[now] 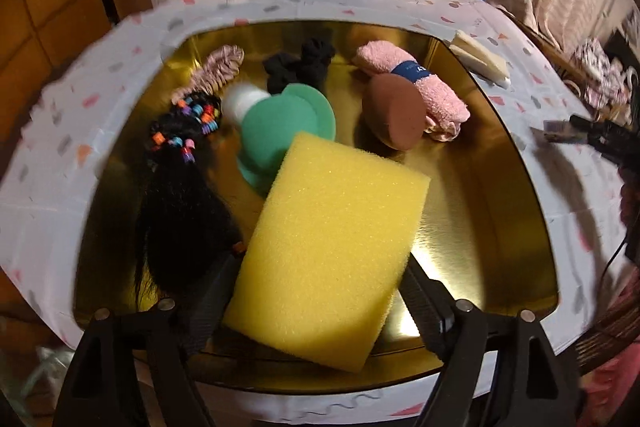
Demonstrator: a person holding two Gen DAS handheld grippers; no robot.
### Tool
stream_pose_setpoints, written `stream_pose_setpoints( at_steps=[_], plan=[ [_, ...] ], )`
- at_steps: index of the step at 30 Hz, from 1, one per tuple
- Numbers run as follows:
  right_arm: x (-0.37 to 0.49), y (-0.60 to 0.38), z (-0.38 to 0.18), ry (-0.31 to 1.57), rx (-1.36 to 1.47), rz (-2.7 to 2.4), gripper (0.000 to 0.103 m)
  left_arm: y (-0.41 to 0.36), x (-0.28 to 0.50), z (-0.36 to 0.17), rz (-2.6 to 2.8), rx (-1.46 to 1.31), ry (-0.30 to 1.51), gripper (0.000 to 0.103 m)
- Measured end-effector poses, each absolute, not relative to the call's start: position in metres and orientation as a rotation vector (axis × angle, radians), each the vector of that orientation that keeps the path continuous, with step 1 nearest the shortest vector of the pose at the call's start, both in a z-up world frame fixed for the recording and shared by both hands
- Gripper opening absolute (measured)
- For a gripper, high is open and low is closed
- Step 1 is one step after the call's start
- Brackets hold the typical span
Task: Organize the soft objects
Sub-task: 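Carry the yellow sponge over the tray with the left tool while the right tool carries the tissues, then release the yellow sponge with the left tool while the right tool drops the tissue pack into the tray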
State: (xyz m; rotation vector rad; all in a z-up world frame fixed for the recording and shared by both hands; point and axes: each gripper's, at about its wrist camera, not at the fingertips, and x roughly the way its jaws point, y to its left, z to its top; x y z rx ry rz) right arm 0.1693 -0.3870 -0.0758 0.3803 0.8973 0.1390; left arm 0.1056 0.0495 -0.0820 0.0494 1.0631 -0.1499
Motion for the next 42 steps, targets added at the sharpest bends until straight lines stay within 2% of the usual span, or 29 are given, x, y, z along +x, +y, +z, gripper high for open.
stream_pose_setpoints(
  at_steps=[15,26,34,42],
  plan=[
    [0.14,-0.338,-0.054,0.863,0.336,0.178,0.053,0.059,0.086,-0.06,-0.289,-0.111,0.915,0.083],
    [0.122,-0.222,-0.009,0.795,0.261,0.432,0.053,0.093,0.08,-0.047,-0.156,-0.208,0.822,0.083],
    [0.119,-0.138,-0.022,0.832,0.112,0.492,0.053,0.114,0.076,-0.044,-0.159,-0.373,0.813,0.083],
    [0.124,-0.109,-0.04,0.834,-0.019,0.432,0.053,0.112,0.073,-0.046,-0.165,-0.422,0.825,0.082]
  ],
)
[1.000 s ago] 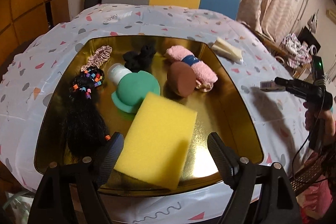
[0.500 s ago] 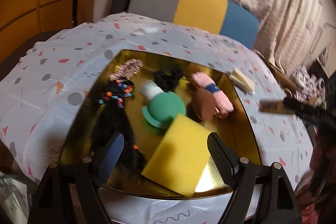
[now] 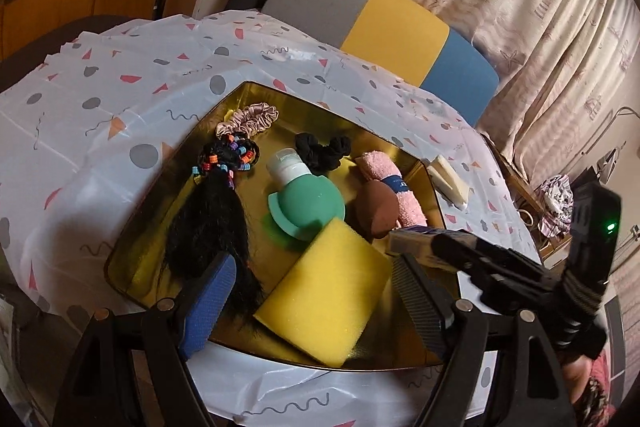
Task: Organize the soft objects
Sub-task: 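Release the yellow sponge with the left tool while the right tool drops the tissue pack into the tray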
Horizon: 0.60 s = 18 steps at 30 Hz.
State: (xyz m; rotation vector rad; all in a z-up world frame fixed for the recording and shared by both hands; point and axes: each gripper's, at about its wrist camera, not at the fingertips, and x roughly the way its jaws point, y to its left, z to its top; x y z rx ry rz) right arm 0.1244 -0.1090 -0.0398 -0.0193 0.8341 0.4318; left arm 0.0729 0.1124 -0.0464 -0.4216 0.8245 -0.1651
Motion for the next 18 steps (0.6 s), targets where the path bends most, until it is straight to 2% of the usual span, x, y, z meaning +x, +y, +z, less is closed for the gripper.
stream_pose_setpoints(
  at_steps=[6,11,18],
  plan=[
    [0.118,-0.093,-0.051,0.827,-0.159,0.407,0.055,0.112,0.072,-0.045,-0.165,-0.423,0.818,0.082],
    [0.098,-0.094,-0.04,0.754,-0.21,0.42,0.074,0.111,0.068,-0.045,-0.162,-0.422,0.803,0.082],
    [0.094,-0.133,-0.018,0.693,-0.104,0.35,0.078,0.098,0.067,-0.047,-0.199,-0.393,0.816,0.082]
  ],
)
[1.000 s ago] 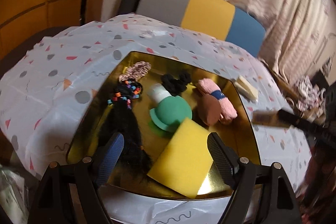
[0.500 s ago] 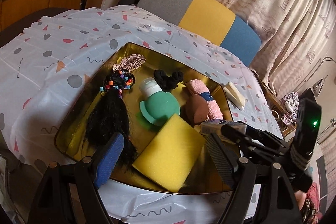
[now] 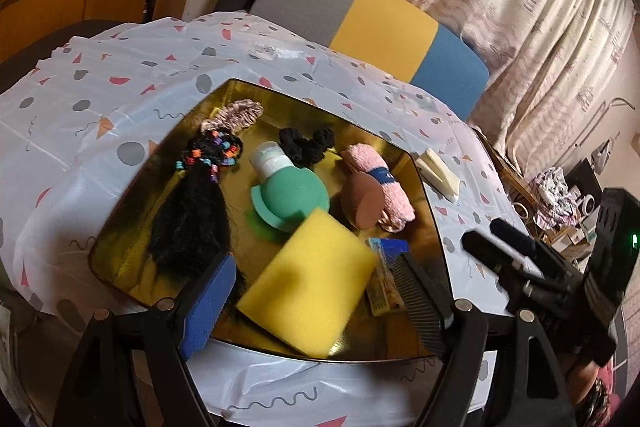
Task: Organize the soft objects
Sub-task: 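Release the yellow sponge with the left tool while the right tool drops the tissue pack into the tray, then reach the left tool to the cream cloth and grasp it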
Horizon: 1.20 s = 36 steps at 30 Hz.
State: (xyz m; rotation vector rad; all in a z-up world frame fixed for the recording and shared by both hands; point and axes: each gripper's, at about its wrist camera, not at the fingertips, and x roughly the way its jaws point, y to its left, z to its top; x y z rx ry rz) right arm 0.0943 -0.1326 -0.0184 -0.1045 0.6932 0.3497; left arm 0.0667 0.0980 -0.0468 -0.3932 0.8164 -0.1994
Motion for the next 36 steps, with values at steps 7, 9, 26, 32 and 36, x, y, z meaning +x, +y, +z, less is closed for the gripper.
stream_pose_setpoints(
  at_steps=[7,9,26,32,36],
  plan=[
    [0.106,-0.178,-0.032,0.77,-0.018,0.23,0.081,0.076,0.061,-0.044,-0.248,-0.315,0.807,0.082],
    [0.108,-0.188,-0.041,0.796,-0.004,0.21,0.081,0.069,0.06,-0.043,-0.264,-0.288,0.803,0.082],
    [0.147,-0.285,-0.077,0.926,-0.119,0.082,0.081,-0.027,0.079,-0.025,-0.485,-0.256,0.895,0.082],
    [0.186,-0.339,-0.069,0.918,-0.095,-0.027,0.082,-0.087,0.119,-0.008,-0.55,-0.273,0.943,0.082],
    [0.189,-0.373,-0.078,0.936,0.052,-0.07,0.083,-0.116,0.153,-0.004,-0.543,-0.355,0.971,0.083]
  ],
)
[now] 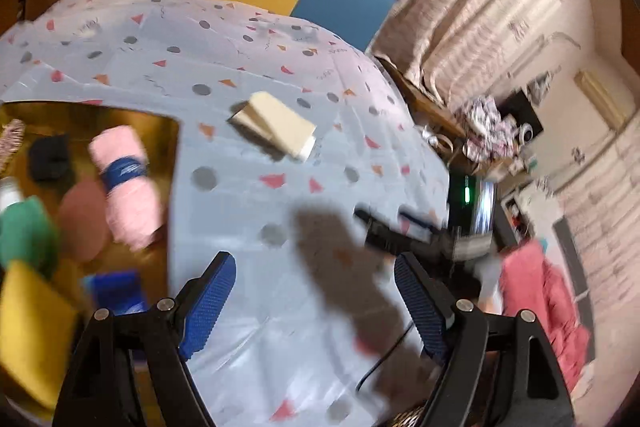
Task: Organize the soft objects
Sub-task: 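Reach the left tool to the cream cloth and grasp it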
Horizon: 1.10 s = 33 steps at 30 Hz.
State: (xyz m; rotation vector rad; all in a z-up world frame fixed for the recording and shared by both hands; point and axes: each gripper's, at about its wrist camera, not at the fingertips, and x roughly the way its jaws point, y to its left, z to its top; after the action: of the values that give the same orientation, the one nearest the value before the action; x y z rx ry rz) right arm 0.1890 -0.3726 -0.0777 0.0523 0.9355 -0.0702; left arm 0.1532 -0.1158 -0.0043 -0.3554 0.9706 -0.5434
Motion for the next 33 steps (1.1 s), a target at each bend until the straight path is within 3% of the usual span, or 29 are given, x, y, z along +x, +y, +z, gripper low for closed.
stream_pose_setpoints(
  at_steps=[4,7,16,27,30,32,33],
  plan=[
    [0.189,-0.391,-0.07,0.949,0.187,-0.085,0.083,-0.149,0.198,-0.015,-0.49,-0.404,1.014,0.083],
    [0.184,-0.401,-0.06,0.917,0.236,-0.109,0.092,-0.164,0.228,-0.03,-0.436,-0.45,1.055,0.085],
    [0.19,-0.439,-0.076,1.014,0.583,-0.036,0.092,-0.177,0.306,-0.086,-0.297,-0.554,1.161,0.085],
    [0.193,-0.431,-0.079,1.038,0.597,0.015,0.092,-0.18,0.341,-0.118,-0.338,-0.815,1.149,0.085],
    [0.194,-0.431,-0.08,1.036,0.589,0.008,0.092,-0.176,0.345,-0.124,-0.333,-0.913,1.134,0.08],
    [0.194,-0.431,-0.08,1.037,0.588,0.007,0.092,-0.174,0.347,-0.124,-0.307,-0.926,1.138,0.067],
    [0.194,-0.43,-0.081,1.041,0.592,0.007,0.092,-0.177,0.349,-0.124,-0.305,-0.899,1.15,0.056]
  ],
)
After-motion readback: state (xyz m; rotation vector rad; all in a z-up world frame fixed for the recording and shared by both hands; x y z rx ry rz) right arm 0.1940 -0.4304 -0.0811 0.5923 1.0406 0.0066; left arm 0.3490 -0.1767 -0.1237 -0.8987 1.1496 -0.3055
